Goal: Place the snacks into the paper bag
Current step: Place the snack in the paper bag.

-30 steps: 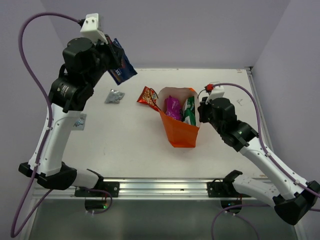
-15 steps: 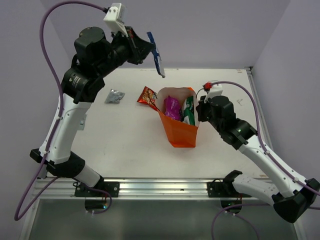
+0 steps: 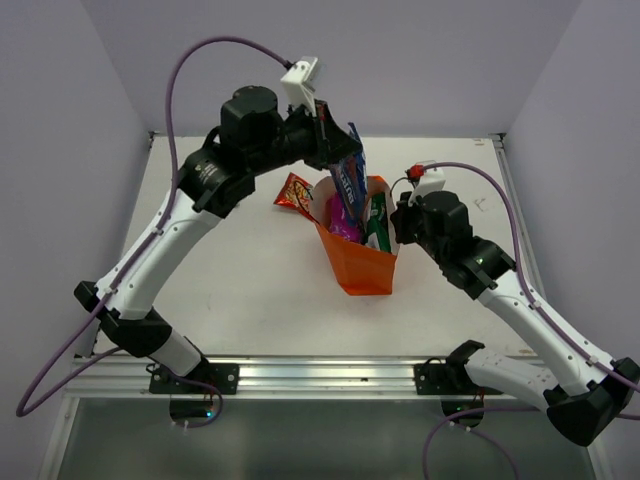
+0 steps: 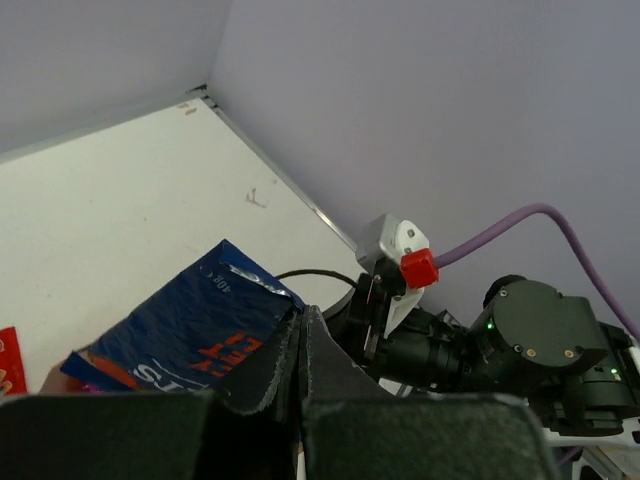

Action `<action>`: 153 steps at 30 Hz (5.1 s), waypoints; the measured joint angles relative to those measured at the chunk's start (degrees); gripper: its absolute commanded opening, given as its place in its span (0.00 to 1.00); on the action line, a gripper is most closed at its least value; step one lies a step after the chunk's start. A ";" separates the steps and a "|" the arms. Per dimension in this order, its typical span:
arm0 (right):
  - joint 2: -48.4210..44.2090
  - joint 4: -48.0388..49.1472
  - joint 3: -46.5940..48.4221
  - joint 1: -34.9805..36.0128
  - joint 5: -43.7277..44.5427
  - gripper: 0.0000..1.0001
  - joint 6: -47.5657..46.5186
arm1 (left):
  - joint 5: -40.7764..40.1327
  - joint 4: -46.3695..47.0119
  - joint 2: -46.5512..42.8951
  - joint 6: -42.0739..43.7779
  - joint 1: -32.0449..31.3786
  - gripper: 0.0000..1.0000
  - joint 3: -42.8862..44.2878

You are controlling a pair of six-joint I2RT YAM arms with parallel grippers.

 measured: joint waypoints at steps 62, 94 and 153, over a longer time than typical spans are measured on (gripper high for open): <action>0.42 0.83 0.00 0.00 -1.31 0.00 0.22 | -7.91 3.19 1.51 -1.62 -3.06 0.00 -25.97; 1.51 -2.23 2.69 0.00 -1.11 0.00 -0.90 | -18.71 -0.66 -2.10 0.72 -7.76 0.63 -16.87; 1.01 -2.12 2.10 0.00 -0.02 0.00 -0.87 | -32.28 -6.36 -3.13 0.68 -10.36 0.91 -10.99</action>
